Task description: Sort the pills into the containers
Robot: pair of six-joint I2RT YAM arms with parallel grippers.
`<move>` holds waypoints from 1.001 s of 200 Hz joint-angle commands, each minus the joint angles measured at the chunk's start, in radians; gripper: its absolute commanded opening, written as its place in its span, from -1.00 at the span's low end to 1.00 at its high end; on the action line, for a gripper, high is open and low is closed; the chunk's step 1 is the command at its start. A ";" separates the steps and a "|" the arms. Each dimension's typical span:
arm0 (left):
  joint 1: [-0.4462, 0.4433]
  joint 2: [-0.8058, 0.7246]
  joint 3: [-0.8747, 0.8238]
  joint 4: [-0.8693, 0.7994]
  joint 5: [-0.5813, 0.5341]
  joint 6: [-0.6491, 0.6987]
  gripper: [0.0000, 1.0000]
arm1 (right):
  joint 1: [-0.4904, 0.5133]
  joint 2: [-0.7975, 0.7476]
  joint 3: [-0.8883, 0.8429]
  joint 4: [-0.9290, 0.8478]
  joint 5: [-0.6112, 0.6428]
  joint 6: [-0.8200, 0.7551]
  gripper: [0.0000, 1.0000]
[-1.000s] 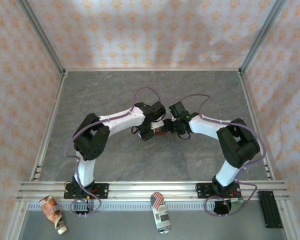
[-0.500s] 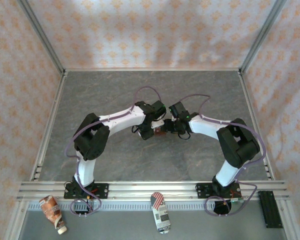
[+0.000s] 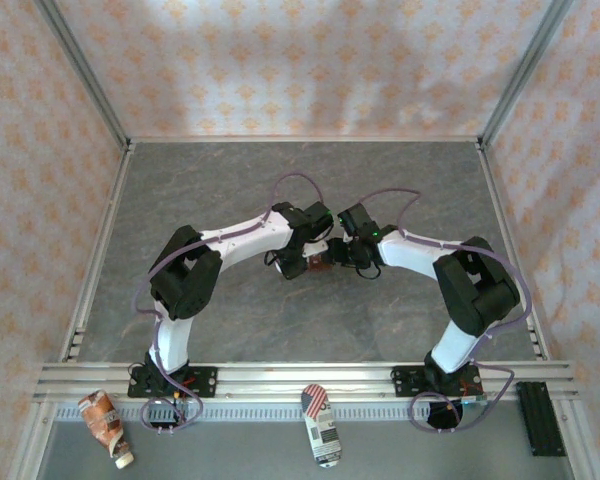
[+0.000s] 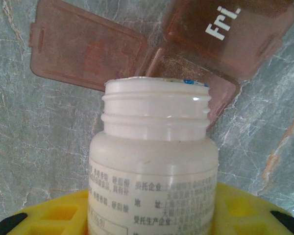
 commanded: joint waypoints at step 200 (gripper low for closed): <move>-0.021 0.033 0.057 -0.053 0.004 0.018 -1.00 | 0.008 -0.015 0.007 -0.034 0.019 0.000 0.30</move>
